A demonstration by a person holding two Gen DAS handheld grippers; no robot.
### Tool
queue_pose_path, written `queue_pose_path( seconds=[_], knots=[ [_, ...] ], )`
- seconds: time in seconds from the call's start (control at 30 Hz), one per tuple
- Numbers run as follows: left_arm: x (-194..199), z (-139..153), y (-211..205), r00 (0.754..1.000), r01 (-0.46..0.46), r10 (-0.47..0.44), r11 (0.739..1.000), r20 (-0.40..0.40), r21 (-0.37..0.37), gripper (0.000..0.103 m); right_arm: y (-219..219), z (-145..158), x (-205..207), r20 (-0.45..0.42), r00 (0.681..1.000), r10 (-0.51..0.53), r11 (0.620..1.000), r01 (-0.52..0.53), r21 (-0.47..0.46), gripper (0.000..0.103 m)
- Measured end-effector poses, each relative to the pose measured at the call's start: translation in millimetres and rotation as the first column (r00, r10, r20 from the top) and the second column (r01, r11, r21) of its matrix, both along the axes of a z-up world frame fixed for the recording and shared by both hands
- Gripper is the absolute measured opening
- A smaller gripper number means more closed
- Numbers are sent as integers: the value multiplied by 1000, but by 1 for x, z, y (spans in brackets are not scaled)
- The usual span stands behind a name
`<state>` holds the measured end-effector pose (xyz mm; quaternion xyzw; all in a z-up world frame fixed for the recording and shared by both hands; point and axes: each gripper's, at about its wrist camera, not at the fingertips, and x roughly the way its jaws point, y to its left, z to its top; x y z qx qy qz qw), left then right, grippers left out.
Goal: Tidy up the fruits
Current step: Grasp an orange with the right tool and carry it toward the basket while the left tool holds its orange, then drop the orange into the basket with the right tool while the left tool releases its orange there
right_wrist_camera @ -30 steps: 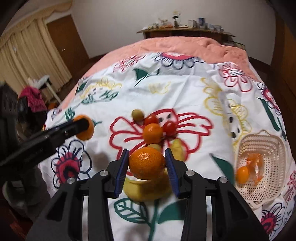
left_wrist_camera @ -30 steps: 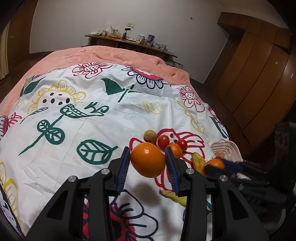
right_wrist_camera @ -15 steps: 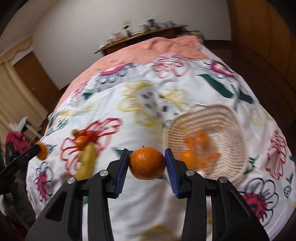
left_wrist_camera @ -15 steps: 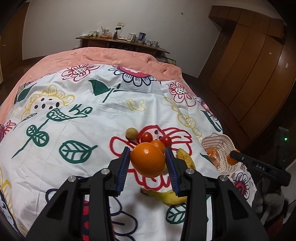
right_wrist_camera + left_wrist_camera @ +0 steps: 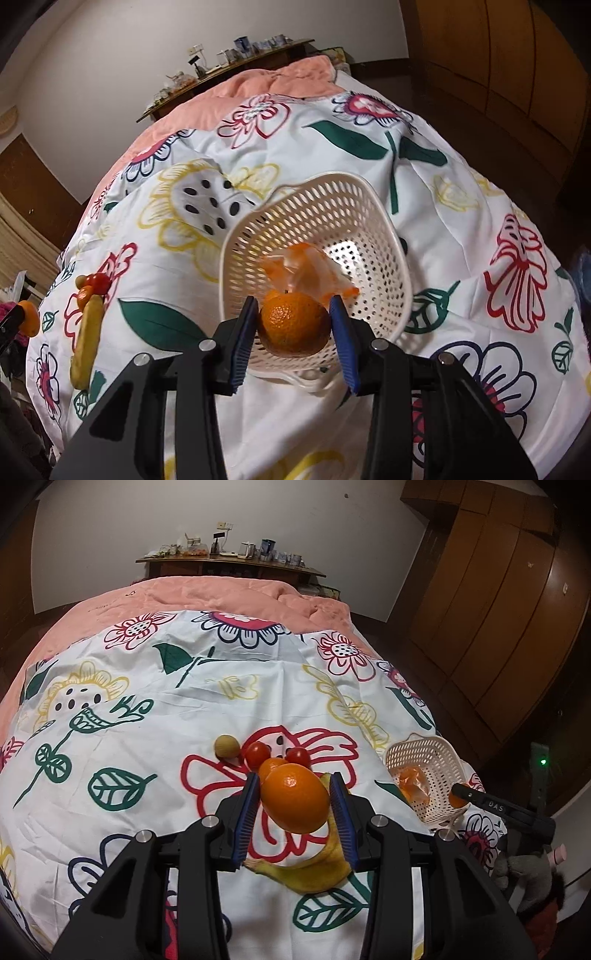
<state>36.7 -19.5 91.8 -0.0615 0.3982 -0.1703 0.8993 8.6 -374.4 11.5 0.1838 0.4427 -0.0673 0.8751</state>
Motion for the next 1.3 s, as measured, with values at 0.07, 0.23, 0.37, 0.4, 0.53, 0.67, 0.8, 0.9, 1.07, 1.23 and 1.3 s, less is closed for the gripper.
queue_pose_path(
  seconds=[0.07, 0.23, 0.37, 0.4, 0.53, 0.67, 0.8, 0.9, 1.07, 1.23, 1.3],
  knots=[
    [0, 1, -5, 1000, 6, -6, 1000, 0, 6, 40, -5, -2, -1, 0, 1000, -17, 1000, 17, 11, 43],
    [0, 2, -19, 1000, 27, -27, 999, -3, 21, 40, -15, 0, -5, 22, 999, -45, 999, 45, 26, 50],
    [0, 2, -32, 999, 50, -50, 998, -3, 33, 40, -21, 2, -10, 38, 998, -59, 998, 58, 32, 51],
    [-1, 2, -35, 998, 57, -57, 998, -3, 36, 40, -22, 2, -11, 41, 997, -64, 998, 63, 30, 52],
    [-3, 1, -52, 996, 90, -90, 995, -6, 47, 40, -31, 2, -16, 51, 995, -82, 996, 80, 41, 52],
    [-4, 1, -71, 993, 119, -118, 991, -13, 68, 40, -37, 0, -21, 62, 994, -91, 994, 87, 60, 55],
    [-6, -1, -94, 987, 158, -157, 983, -19, 94, 40, -45, -7, -23, 61, 993, -102, 992, 98, 77, 58],
    [-9, -4, -116, 980, 197, -195, 973, -28, 121, 40, -51, -12, -24, 63, 992, -111, 990, 104, 99, 58],
    [-11, -13, -155, 965, 262, -256, 953, -57, 155, 40, -58, -11, -29, 86, 989, -118, 988, 108, 114, 58],
    [-10, -22, -189, 949, 313, -302, 933, -88, 179, 40, -66, -11, -36, 106, 986, -132, 985, 119, 125, 58],
    [-8, -27, -203, 943, 331, -316, 925, -105, 184, 40, -69, -12, -37, 109, 985, -136, 983, 120, 136, 58]
  ],
)
